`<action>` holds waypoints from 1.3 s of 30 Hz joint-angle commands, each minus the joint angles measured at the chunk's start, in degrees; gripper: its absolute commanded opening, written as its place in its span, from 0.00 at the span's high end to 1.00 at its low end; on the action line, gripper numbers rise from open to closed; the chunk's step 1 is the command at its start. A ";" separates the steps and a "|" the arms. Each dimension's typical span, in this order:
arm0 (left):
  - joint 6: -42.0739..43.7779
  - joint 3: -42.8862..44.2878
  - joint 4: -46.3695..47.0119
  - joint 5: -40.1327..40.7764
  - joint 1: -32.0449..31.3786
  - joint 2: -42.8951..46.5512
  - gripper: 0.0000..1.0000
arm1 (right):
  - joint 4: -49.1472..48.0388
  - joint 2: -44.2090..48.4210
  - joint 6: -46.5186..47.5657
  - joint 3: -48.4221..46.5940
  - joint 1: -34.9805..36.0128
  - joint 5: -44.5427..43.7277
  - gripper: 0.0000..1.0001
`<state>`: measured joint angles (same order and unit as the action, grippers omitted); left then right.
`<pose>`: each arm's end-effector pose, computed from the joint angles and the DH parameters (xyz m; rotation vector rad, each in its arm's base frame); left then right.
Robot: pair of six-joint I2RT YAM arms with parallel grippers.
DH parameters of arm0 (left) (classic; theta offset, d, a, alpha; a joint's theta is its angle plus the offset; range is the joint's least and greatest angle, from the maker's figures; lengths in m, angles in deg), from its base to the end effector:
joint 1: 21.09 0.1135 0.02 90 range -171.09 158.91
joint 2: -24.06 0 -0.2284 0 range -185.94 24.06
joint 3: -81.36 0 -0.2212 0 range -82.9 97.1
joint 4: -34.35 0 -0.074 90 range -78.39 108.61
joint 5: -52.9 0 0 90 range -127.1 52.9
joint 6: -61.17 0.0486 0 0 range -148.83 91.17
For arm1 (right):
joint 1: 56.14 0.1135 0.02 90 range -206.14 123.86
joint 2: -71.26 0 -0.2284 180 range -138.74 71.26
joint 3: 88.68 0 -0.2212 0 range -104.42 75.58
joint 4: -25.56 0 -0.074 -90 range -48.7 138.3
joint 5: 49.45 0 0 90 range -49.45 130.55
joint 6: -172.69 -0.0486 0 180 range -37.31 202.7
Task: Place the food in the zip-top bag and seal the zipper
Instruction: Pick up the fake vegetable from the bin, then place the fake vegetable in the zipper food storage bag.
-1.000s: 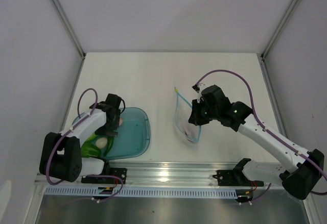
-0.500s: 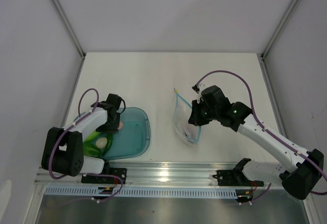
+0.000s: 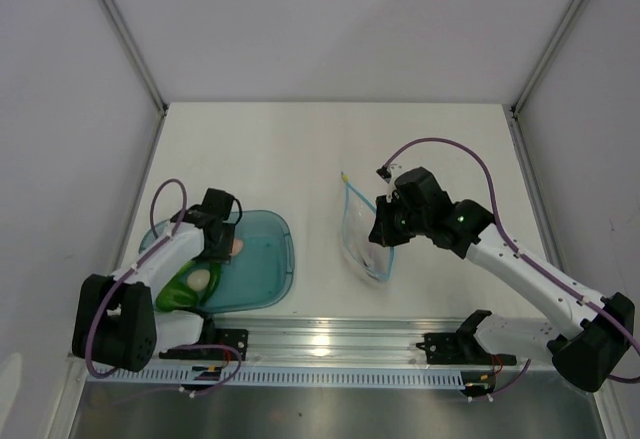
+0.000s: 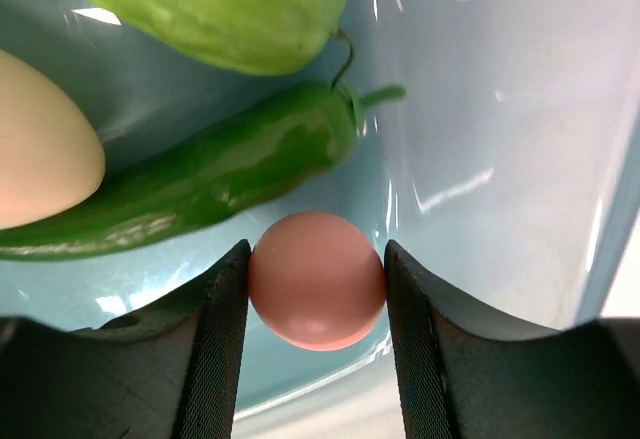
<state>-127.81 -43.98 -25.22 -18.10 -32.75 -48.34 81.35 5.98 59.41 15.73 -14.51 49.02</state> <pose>0.1873 -0.0225 0.1468 -1.9318 1.9504 0.0104 0.1654 0.1566 0.2735 -0.4681 2.4285 0.6975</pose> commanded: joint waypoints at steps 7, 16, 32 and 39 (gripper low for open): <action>10.90 -4.29 0.42 -2.83 -5.56 20.09 0.99 | -1.12 0.85 -0.18 -0.52 -0.23 0.14 1.00; 38.92 -4.45 19.81 -14.77 -14.08 35.19 0.99 | -1.91 -0.82 -0.79 -0.44 -0.23 0.32 1.00; 64.16 16.27 42.52 -25.16 -37.37 20.30 0.99 | -1.47 -2.66 -1.32 -3.07 -0.06 0.23 1.00; 70.23 21.03 41.73 -19.64 -45.81 12.11 1.00 | -0.85 -2.05 -1.23 -3.34 -0.05 -0.47 1.00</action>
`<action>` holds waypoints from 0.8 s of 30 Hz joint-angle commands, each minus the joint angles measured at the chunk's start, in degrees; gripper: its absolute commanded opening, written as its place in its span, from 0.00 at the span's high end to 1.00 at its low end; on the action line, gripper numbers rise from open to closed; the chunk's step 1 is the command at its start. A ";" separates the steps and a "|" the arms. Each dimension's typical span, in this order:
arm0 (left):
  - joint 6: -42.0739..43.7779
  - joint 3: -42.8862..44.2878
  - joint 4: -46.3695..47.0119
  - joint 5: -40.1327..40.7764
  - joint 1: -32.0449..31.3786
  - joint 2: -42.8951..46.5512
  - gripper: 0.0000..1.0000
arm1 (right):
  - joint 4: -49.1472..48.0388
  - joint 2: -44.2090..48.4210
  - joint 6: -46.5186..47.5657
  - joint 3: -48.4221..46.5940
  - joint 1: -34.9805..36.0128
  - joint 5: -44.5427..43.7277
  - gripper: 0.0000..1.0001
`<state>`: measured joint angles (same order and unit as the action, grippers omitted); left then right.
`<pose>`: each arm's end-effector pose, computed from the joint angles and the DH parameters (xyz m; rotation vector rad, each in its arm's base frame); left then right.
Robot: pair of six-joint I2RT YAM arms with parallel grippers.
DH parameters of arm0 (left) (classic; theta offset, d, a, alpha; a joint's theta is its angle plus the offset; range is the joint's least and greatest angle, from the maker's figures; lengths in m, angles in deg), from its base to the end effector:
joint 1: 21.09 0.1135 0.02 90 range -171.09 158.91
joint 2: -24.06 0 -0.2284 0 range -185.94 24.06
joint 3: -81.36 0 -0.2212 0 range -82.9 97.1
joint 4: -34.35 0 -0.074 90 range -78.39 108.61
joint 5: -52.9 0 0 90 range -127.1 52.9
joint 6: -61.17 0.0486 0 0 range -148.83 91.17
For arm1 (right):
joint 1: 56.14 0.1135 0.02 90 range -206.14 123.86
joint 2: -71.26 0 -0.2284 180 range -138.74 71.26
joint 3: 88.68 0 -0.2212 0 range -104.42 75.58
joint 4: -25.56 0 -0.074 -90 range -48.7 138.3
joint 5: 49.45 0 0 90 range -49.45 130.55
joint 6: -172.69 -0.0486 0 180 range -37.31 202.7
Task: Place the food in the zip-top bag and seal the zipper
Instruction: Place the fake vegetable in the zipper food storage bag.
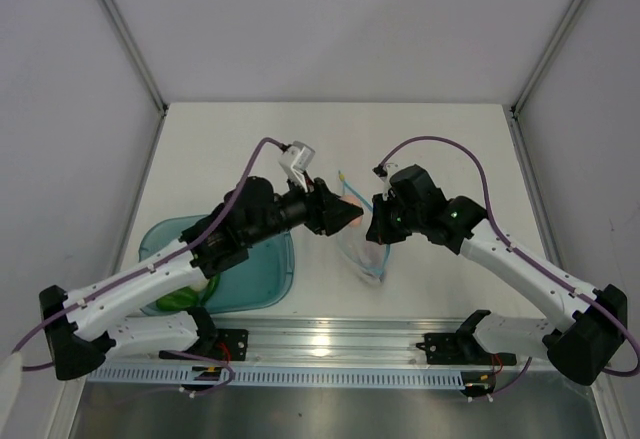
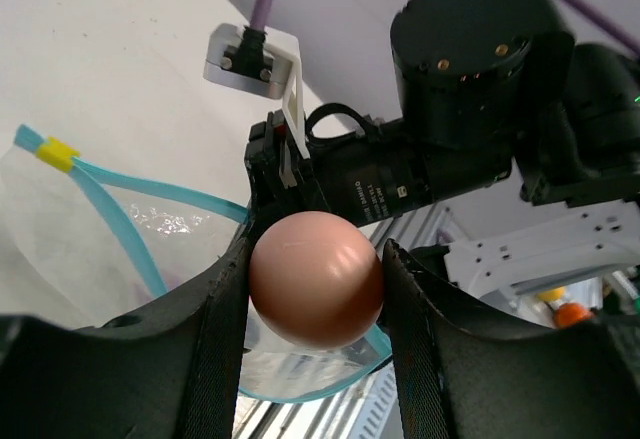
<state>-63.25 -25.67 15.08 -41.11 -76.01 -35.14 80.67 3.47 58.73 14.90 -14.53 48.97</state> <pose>0.1350 -0.1982 0.3506 0.3811 1.7818 -1.2083 0.1720 0.1623 0.2696 -0.4545 2.4504 0.6926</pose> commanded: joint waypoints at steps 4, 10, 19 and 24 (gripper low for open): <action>7.17 2.53 1.69 6.99 -4.67 -4.51 1.00 | -0.26 0.55 -0.56 -2.42 -0.03 -0.08 1.00; 6.47 0.78 1.86 10.77 -5.47 -6.45 0.89 | -0.09 0.82 -0.47 -2.16 -0.03 -0.43 1.00; 6.46 0.16 0.89 13.15 -5.55 -6.72 0.20 | -0.09 1.26 -0.47 -1.72 -0.21 -0.60 1.00; 6.11 -0.98 0.72 14.46 -5.64 -5.06 0.03 | -0.18 1.26 -0.47 -1.45 -0.21 -0.43 1.00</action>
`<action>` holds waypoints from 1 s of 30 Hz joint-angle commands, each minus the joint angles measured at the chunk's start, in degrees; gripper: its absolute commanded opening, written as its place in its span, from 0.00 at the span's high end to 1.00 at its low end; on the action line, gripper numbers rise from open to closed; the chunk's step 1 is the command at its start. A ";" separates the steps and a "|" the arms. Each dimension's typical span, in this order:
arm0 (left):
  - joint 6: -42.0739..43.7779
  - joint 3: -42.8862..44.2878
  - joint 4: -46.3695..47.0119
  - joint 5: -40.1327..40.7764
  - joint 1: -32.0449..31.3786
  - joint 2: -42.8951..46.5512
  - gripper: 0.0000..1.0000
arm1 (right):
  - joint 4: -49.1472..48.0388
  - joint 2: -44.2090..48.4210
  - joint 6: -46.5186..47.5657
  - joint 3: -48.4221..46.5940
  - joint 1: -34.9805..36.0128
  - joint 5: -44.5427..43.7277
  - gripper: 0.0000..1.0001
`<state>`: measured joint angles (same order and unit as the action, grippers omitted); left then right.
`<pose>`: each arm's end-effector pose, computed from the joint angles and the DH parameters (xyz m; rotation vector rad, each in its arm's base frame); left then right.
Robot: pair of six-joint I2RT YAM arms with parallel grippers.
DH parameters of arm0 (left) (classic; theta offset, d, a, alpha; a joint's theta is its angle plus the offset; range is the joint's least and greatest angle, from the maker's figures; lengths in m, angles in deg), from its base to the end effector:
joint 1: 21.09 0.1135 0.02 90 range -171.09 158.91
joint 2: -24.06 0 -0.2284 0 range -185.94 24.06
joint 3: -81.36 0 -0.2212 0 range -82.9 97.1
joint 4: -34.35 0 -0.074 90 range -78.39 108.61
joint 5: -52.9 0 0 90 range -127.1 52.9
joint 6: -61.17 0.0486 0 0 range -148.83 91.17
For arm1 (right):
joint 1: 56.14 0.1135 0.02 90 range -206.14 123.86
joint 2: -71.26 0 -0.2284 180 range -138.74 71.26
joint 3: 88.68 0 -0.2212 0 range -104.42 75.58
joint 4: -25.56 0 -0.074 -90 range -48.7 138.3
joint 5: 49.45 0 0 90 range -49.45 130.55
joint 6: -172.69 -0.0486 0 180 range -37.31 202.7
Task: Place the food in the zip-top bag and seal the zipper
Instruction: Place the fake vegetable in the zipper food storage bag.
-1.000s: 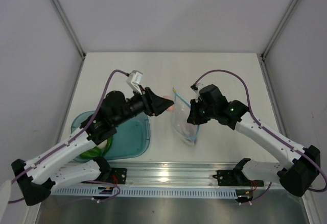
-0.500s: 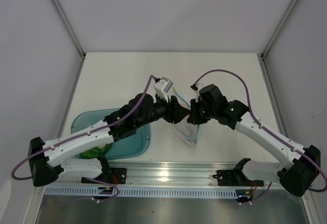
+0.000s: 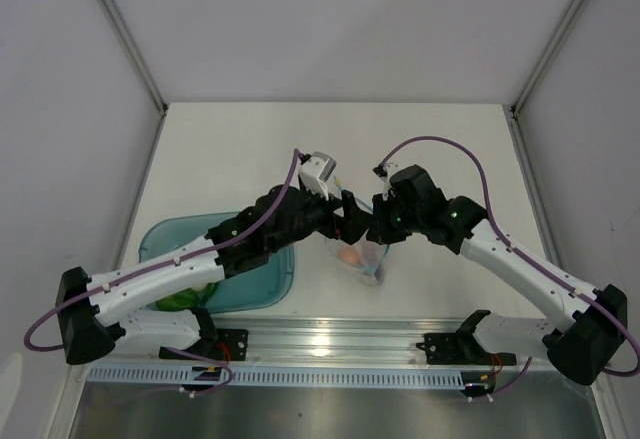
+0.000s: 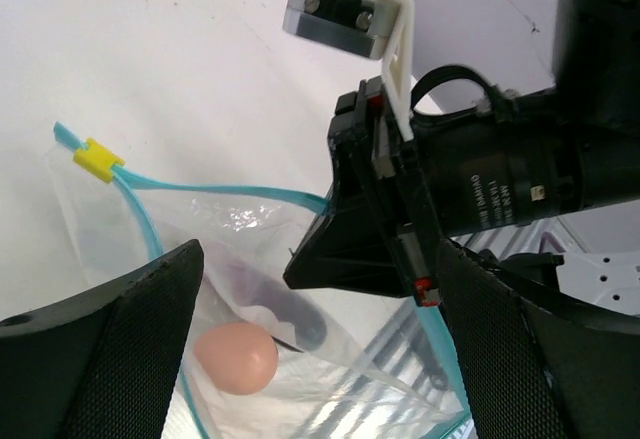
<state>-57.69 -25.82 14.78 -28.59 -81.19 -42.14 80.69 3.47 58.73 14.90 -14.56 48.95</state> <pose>0.1391 -0.2275 0.3206 0.4032 1.8603 -0.9591 0.1721 0.1622 0.2696 -0.4537 2.4508 0.6918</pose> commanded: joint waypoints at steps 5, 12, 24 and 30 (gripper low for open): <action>0.47 -2.76 0.85 4.40 -0.46 4.66 0.00 | -0.46 1.43 -0.47 -1.10 -0.10 -0.32 1.00; 0.56 -4.34 -3.72 12.31 -0.29 10.11 0.01 | -0.55 1.78 -0.47 -0.31 -0.19 -0.41 1.00; -18.83 -9.53 -24.18 14.42 20.18 22.24 0.01 | -0.73 2.31 0.06 0.48 -0.27 -0.23 1.00; -33.09 -8.91 -41.58 20.49 29.68 23.48 0.00 | -0.90 2.75 0.15 1.09 -0.27 0.12 1.00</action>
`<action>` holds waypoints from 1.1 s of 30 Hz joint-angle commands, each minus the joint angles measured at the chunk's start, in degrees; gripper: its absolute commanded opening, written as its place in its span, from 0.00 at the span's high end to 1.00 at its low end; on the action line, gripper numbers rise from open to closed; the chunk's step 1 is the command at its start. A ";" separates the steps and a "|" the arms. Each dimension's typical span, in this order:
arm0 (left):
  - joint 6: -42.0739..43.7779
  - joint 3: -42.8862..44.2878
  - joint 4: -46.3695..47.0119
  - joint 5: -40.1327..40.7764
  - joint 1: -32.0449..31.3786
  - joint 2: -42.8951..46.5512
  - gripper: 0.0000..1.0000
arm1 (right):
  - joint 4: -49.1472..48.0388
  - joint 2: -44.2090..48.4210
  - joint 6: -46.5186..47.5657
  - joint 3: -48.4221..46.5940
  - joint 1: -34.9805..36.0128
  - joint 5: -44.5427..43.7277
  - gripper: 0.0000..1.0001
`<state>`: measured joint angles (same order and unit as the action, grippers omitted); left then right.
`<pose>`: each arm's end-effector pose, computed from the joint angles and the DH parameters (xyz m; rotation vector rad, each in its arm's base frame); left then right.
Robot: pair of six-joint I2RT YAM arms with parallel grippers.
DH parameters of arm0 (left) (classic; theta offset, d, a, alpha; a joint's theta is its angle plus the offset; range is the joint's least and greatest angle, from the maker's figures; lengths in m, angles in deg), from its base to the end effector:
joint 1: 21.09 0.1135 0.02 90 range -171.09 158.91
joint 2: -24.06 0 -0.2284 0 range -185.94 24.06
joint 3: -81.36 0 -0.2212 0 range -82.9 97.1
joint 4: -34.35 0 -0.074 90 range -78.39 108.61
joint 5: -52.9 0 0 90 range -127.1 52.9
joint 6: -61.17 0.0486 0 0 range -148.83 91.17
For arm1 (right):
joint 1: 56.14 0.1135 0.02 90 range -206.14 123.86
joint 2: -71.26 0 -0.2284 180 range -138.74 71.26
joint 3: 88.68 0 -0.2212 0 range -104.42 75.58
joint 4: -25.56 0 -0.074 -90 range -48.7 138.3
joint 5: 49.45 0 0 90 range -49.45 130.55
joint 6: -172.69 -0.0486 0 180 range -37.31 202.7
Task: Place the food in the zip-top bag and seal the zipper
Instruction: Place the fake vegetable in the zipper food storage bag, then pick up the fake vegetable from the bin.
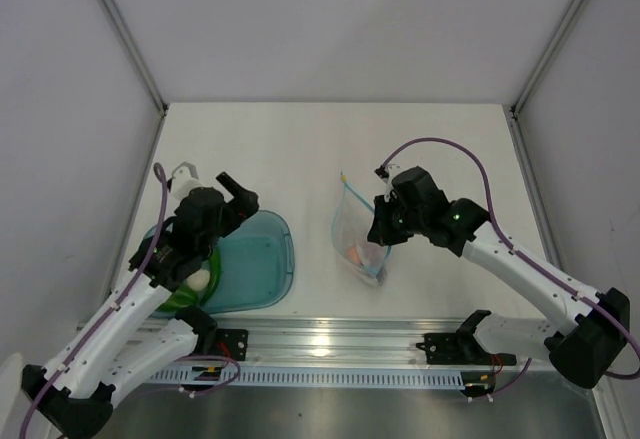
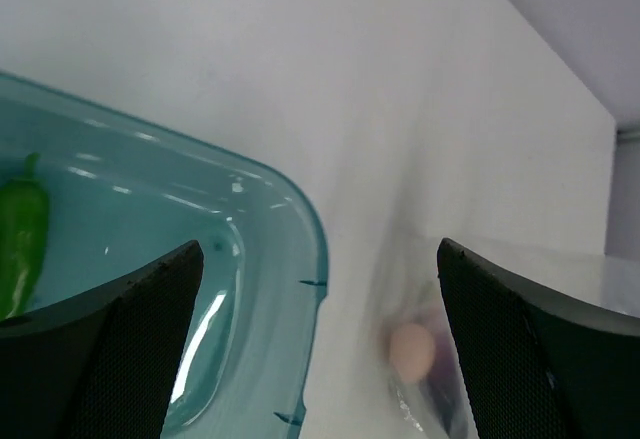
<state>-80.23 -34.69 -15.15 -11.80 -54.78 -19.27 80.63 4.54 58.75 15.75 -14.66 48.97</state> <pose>0.1481 -0.0738 0.2912 -0.5806 1.9723 -0.4767 0.1697 0.1595 0.2692 -0.4517 2.4459 0.6938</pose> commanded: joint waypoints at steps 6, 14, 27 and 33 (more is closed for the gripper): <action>-18.12 -2.06 -18.27 5.45 8.46 -2.89 0.00 | -1.10 1.86 0.30 0.86 -0.08 0.80 1.00; -24.44 -5.48 -20.03 5.73 13.91 -8.78 0.01 | -1.45 2.38 1.00 1.39 -0.16 1.86 1.00; -19.54 -10.68 -8.27 2.83 24.02 -15.81 0.00 | -1.63 3.61 1.36 2.35 -0.25 2.56 1.00; -16.46 -11.99 -1.50 0.37 24.73 -21.26 0.00 | -1.63 4.05 1.53 2.35 -0.34 2.56 1.00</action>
<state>-99.59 -45.75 -22.45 -9.68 -30.81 -39.18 80.02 7.12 59.28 17.85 -14.77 50.92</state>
